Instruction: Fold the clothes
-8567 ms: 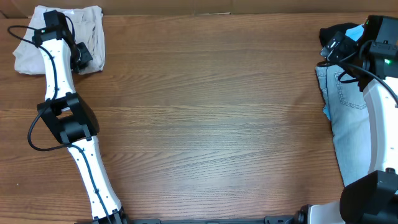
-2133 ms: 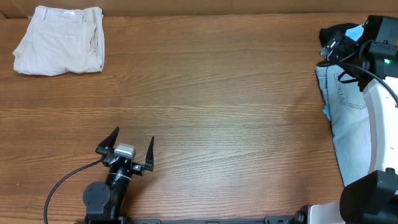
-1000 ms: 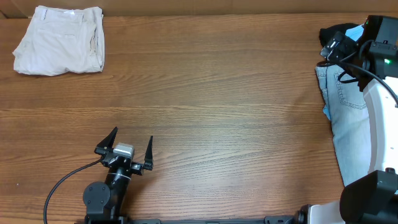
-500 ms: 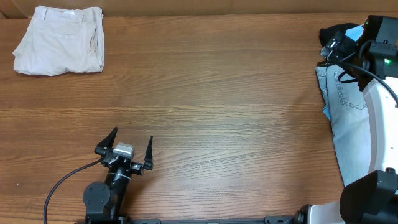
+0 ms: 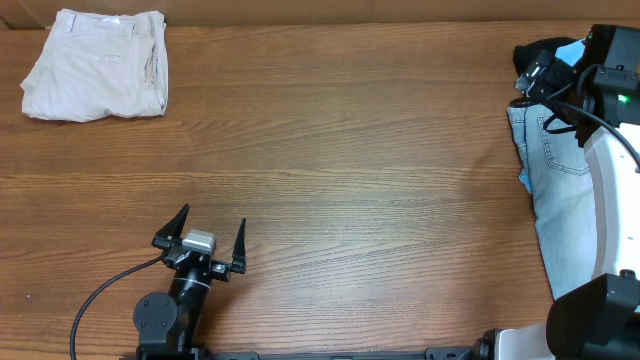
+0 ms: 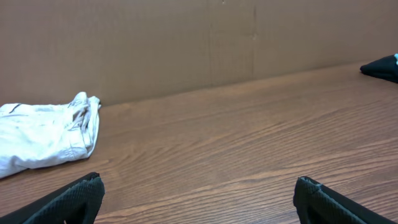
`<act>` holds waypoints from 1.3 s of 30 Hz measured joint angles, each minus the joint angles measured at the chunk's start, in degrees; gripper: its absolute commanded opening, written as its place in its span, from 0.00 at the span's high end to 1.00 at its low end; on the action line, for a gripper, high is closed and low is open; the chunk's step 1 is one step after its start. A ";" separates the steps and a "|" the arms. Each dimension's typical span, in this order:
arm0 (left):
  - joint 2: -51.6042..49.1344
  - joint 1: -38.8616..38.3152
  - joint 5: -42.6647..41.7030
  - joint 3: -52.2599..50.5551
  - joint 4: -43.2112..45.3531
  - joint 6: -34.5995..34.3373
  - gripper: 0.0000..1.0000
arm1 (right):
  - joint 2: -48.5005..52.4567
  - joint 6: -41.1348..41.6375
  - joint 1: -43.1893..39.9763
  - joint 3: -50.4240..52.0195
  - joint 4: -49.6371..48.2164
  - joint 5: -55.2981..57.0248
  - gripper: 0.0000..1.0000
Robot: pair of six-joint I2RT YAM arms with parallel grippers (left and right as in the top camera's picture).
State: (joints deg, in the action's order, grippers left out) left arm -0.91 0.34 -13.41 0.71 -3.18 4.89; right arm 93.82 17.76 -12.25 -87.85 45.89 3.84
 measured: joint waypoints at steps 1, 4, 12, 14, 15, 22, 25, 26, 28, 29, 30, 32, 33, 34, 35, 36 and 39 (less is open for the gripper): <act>0.00 0.00 0.00 0.00 0.00 0.00 0.00 | 0.00 0.00 0.02 0.00 0.02 0.02 0.00; 0.00 0.00 0.00 0.00 0.00 -0.02 0.00 | 0.00 0.00 0.00 0.00 0.00 0.00 0.00; 0.00 0.00 0.00 0.00 0.00 0.00 0.00 | 0.00 0.00 0.00 0.00 0.00 0.00 0.00; 0.00 0.00 0.00 0.00 0.00 0.00 0.00 | 0.00 0.02 0.02 0.00 0.02 0.02 0.00; 0.00 0.00 0.00 0.00 0.00 -0.02 0.00 | -0.09 0.00 0.00 0.00 0.00 0.04 0.00; 0.00 0.00 0.00 0.00 -0.02 0.00 0.00 | -5.86 0.02 0.00 0.00 0.09 0.02 0.00; 0.00 0.00 0.00 0.00 -0.02 0.00 0.00 | -11.15 0.00 0.00 0.00 0.00 0.00 0.00; 0.00 0.00 0.00 0.00 -0.02 0.00 0.00 | -12.96 0.00 0.00 0.00 0.00 0.02 0.00; 0.00 0.00 0.00 0.00 -0.02 0.00 0.00 | -16.35 0.00 0.00 0.00 -0.02 0.02 0.00; 0.00 0.00 0.00 0.00 -0.02 -0.02 0.00 | -17.84 0.02 0.02 0.00 0.00 0.04 0.00; 0.00 0.00 0.00 0.00 -0.02 -0.02 0.00 | -19.23 0.00 0.02 0.00 0.00 0.02 0.00; 0.00 0.00 0.00 0.00 0.00 0.00 0.00 | -21.94 0.00 0.00 0.00 -0.02 0.00 0.00; 0.00 0.00 0.00 0.00 -0.02 0.00 0.00 | -23.23 0.02 0.00 0.00 -0.04 0.02 0.00; 0.00 0.00 0.00 0.00 -0.02 0.00 0.00 | -24.33 0.02 0.02 0.00 0.02 0.00 0.00; 0.00 0.00 0.00 0.00 -0.02 -0.02 0.00 | -25.46 0.02 0.02 0.00 0.02 0.02 0.00; 0.00 0.00 0.00 0.00 -0.02 -0.02 0.00 | -26.58 0.00 0.00 0.00 0.00 0.02 0.00; 0.00 0.00 0.00 0.00 -0.02 -0.02 0.00 | -30.25 0.00 0.04 0.00 0.00 0.02 0.00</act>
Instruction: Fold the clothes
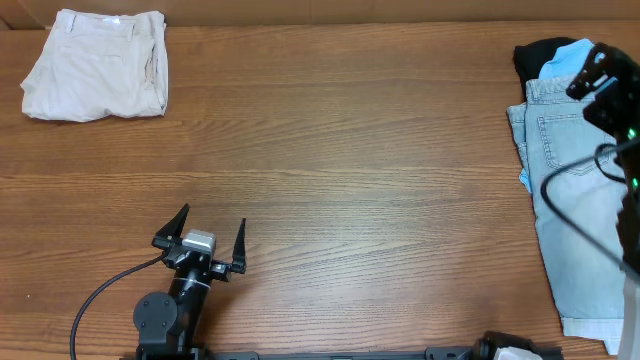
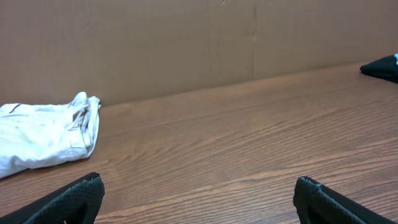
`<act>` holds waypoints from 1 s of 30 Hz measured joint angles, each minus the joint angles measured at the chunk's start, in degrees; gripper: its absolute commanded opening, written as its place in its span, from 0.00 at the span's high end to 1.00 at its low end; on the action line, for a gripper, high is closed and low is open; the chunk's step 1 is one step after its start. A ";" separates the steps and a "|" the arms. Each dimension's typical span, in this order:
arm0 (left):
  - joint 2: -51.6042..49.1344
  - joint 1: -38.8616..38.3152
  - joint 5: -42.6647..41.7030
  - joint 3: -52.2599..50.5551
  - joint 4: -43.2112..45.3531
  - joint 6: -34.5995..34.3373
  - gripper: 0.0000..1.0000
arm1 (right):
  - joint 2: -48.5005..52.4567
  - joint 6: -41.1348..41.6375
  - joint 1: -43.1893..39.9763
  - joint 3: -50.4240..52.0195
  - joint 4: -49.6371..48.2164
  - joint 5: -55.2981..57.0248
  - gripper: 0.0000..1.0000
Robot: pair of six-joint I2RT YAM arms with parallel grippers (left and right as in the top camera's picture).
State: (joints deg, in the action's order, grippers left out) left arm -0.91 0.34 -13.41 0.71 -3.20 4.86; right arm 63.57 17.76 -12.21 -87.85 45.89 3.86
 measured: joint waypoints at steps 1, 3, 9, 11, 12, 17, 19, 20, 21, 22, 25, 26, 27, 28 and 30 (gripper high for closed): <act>0.00 0.00 0.00 0.00 0.00 0.00 0.00 | -1.07 0.00 0.11 0.00 -0.02 0.00 0.00; 0.00 0.00 0.00 0.00 0.00 0.02 0.00 | -2.89 0.00 0.61 0.00 0.02 0.04 0.00; 0.00 0.00 0.00 0.00 0.00 0.00 0.00 | -7.63 -0.04 4.24 -0.02 4.52 0.35 0.00; 0.00 0.00 0.02 0.00 0.02 0.02 0.00 | -8.81 -0.04 4.81 0.00 7.85 0.68 0.00; 0.00 0.00 0.02 0.00 0.02 0.02 0.00 | -9.33 0.00 4.94 0.00 9.51 0.66 0.00; 0.00 0.00 0.00 0.00 0.00 0.02 0.00 | -11.61 0.20 5.51 1.40 10.38 0.42 0.00; 0.00 0.00 0.02 0.00 0.00 0.02 0.00 | -12.85 0.20 5.51 4.00 8.50 -0.17 0.00; 0.00 0.00 0.00 0.00 0.00 0.02 0.00 | -13.25 0.22 5.51 5.22 7.69 -0.48 0.00; 0.00 0.00 0.02 0.00 0.00 0.02 0.00 | -13.84 0.22 5.51 7.17 6.10 -0.74 0.00; 0.00 0.00 0.02 -0.02 0.00 0.00 0.00 | -14.38 0.20 5.51 9.22 4.79 -1.05 0.00; 0.00 0.00 0.04 -0.04 0.00 0.00 0.00 | -16.50 0.24 5.51 16.74 0.79 -2.32 0.00; 0.00 0.00 0.09 -0.04 0.00 0.02 0.00 | -17.14 0.22 5.51 18.97 0.33 -2.89 0.00; 0.00 0.00 0.17 -0.04 0.00 0.00 0.00 | -18.21 0.24 5.51 22.08 -0.02 -3.69 0.00; 0.00 0.00 0.20 -0.04 0.00 0.00 0.00 | -18.58 0.24 5.51 23.08 0.09 -4.07 0.00; 0.00 0.00 0.20 -0.04 0.00 0.00 0.00 | -20.57 0.22 5.51 27.28 -0.20 -5.55 0.00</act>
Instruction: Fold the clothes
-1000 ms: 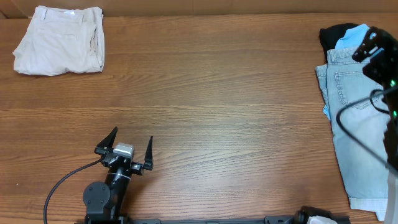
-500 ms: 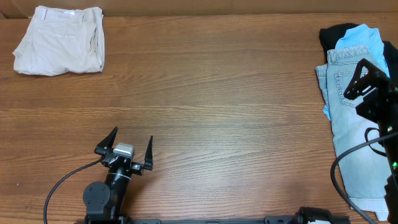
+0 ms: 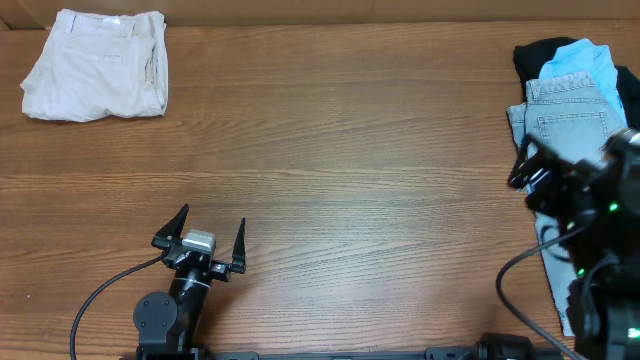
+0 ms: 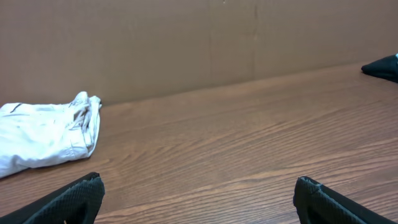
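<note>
A pile of clothes lies at the table's right edge: a black garment [image 3: 533, 55], a light blue one [image 3: 580, 57] and pale denim jeans [image 3: 567, 108] stretching toward the front. My right gripper [image 3: 524, 171] hangs over the jeans' left edge, and its jaws are too dark and blurred to read. My left gripper [image 3: 213, 216] rests open near the front left, nothing between its fingertips [image 4: 81, 190]. Folded white shorts [image 3: 95, 65] lie at the far left corner and also show in the left wrist view [image 4: 46, 137].
A brown cardboard wall [image 4: 186, 43] runs along the table's far edge. The wooden tabletop [image 3: 340, 170] spreads between the white shorts and the pile on the right. The right arm's body and cable [image 3: 590, 250] cover the nearer part of the jeans.
My right arm has moved from the far right corner by the light blue garment to a spot nearer the front, over the jeans' left edge. The left arm and the white shorts are unchanged.
At first my right gripper was over the black garment at the top of the pile. Then it stood further right by the blue garment, with the jeans in full view. Now it is lower, at the jeans' left edge. The left gripper stayed open and still throughout.
</note>
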`<act>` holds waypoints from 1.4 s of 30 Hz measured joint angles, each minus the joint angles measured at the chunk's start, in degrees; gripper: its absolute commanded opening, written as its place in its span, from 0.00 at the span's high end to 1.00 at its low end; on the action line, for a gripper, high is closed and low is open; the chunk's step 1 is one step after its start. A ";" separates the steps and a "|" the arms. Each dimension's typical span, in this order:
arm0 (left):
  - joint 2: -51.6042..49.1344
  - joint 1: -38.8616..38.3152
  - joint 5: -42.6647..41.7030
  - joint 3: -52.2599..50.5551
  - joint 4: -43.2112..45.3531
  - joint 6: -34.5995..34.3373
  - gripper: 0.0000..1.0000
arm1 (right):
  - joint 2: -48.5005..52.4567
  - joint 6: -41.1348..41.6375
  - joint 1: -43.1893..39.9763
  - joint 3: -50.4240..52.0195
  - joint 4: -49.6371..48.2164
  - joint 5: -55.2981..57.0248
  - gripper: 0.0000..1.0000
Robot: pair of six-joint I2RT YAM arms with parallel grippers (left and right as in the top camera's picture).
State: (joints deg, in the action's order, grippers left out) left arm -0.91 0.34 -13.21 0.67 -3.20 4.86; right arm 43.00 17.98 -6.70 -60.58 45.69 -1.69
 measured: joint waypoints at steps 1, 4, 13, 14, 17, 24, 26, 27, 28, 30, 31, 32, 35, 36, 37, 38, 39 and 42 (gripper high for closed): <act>0.00 0.00 0.00 0.00 -0.02 0.00 0.00 | -0.74 0.02 0.00 1.27 0.00 -0.48 0.00; 0.00 0.00 0.00 0.00 0.00 0.00 0.00 | -3.54 0.02 0.00 5.35 -2.19 -1.62 0.00; 0.00 0.00 0.00 0.00 0.00 0.00 0.00 | -10.60 0.02 0.00 17.94 -13.97 -2.89 0.00; 0.00 0.00 0.00 0.00 0.00 0.02 0.00 | -11.30 0.02 0.00 19.50 -15.15 -3.15 0.00; 0.00 0.00 0.02 0.00 0.00 0.00 0.00 | -13.75 0.02 0.00 24.52 -20.09 -4.42 0.00; 0.00 0.00 0.00 0.00 0.00 0.00 0.00 | -21.35 0.00 0.00 35.30 -30.27 -7.74 0.00; 0.00 0.00 0.00 0.00 0.00 0.02 0.00 | -23.37 0.00 0.00 37.59 -31.10 -8.20 0.00; 0.00 0.00 0.00 0.00 -0.02 0.00 0.00 | -24.39 0.00 0.00 38.66 -31.23 -8.35 0.00; 0.00 0.00 0.00 0.00 -0.02 0.00 0.00 | -25.31 0.00 0.00 39.58 -31.30 -8.44 0.00; 0.00 0.00 0.00 0.00 -0.02 0.02 0.00 | -26.80 0.00 0.00 41.33 -31.76 -8.44 0.00; 0.00 0.00 0.00 0.00 -0.02 0.00 0.00 | -27.21 0.00 0.00 42.03 -32.26 -8.44 0.00; 0.00 0.00 0.00 0.00 0.00 0.00 0.00 | -27.54 -0.02 0.00 42.69 -32.92 -8.46 0.00; 0.00 0.00 0.00 0.00 0.00 0.02 0.00 | -28.26 -0.24 0.00 44.57 -34.38 -8.46 0.00; 0.00 0.00 0.02 0.00 0.00 0.00 0.00 | -28.50 -0.44 0.00 45.13 -34.58 -8.48 0.00; 0.00 0.00 0.00 0.00 0.00 0.00 0.00 | -28.94 -1.20 0.00 46.05 -34.95 -8.46 0.00; 0.00 0.00 0.00 0.00 0.00 0.00 0.00 | -29.07 -1.42 0.00 46.27 -34.95 -8.44 0.00; 0.00 0.00 0.02 0.00 0.00 0.00 0.00 | -29.64 -2.29 0.00 47.06 -35.52 -8.44 0.00; 0.00 0.00 0.02 0.00 0.00 0.00 0.00 | -32.33 -5.20 0.00 49.86 -36.76 -8.44 0.00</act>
State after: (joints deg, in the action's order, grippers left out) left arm -0.91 0.34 -13.19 0.67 -3.20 4.86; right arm 10.68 12.78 -6.70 -10.72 8.93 -10.13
